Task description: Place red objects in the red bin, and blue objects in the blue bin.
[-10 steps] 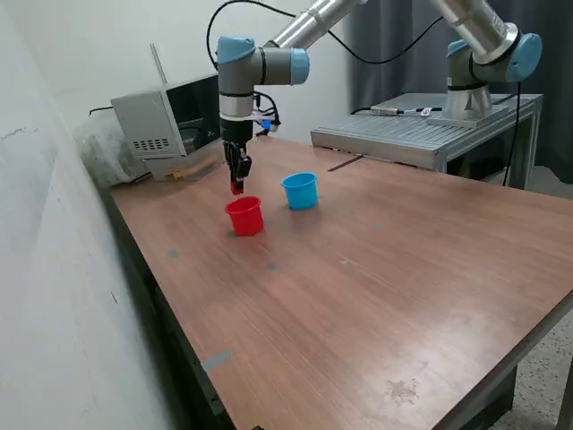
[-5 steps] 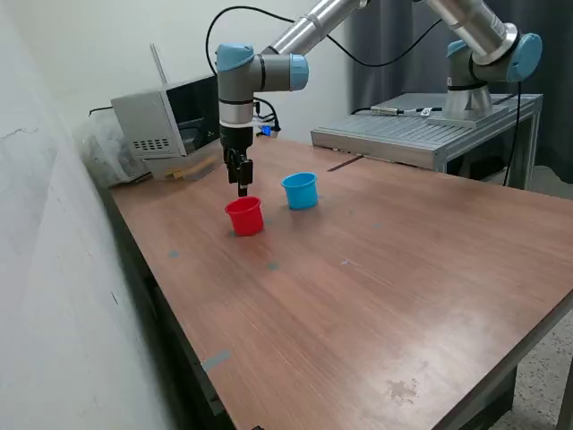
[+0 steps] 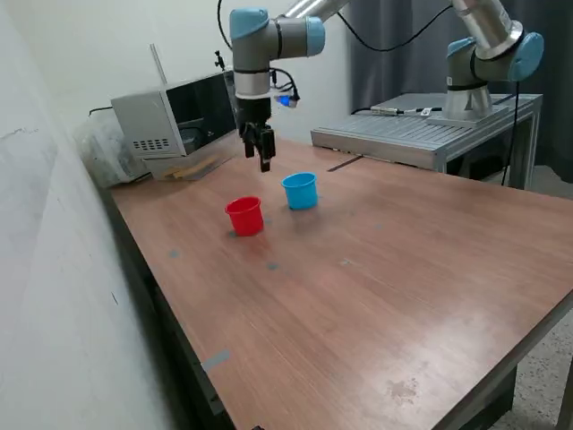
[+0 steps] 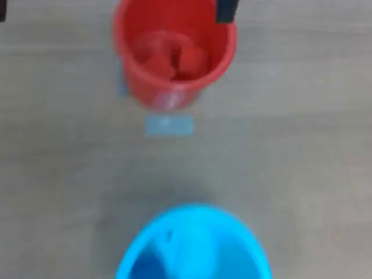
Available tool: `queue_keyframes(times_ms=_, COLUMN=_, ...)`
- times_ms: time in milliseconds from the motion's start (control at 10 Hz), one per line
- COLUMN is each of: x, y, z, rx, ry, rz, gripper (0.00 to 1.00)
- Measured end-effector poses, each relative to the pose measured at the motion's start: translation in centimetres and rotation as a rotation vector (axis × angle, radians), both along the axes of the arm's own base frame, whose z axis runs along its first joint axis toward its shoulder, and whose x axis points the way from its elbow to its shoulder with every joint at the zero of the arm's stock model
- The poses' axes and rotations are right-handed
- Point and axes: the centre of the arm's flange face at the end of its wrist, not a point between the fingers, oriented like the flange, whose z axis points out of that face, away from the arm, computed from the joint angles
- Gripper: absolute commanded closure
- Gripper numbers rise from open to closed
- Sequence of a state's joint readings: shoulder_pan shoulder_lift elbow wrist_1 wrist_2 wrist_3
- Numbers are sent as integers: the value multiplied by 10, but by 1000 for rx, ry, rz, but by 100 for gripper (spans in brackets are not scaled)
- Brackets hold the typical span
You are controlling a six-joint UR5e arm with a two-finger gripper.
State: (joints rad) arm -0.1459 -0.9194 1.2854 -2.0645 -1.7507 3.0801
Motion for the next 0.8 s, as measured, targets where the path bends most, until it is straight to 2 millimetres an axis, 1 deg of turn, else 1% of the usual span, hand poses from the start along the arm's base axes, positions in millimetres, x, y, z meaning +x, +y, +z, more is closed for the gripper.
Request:
queue_keyframes(times_ms=100, x=30, y=-23, z=25, rx=-5, ry=-26, rz=19, gripper=0)
queue_keyframes(times_ms=200, x=62, y=-47, z=42, rx=-9, ry=-50, rz=37, gripper=0)
queue_keyframes(times_ms=300, x=94, y=-71, z=55, rx=-11, ry=-65, rz=51, gripper=0)
queue_keyframes(times_ms=400, x=123, y=-88, z=67, rx=-12, ry=-77, rz=57, gripper=0)
queue_keyframes(times_ms=500, x=149, y=-99, z=78, rx=-13, ry=-91, rz=48, gripper=0)
queue_keyframes(times_ms=600, x=173, y=-108, z=83, rx=-15, ry=-114, rz=27, gripper=0)
queue_keyframes(times_ms=800, x=221, y=-117, z=88, rx=-15, ry=-148, rz=-4, gripper=0)
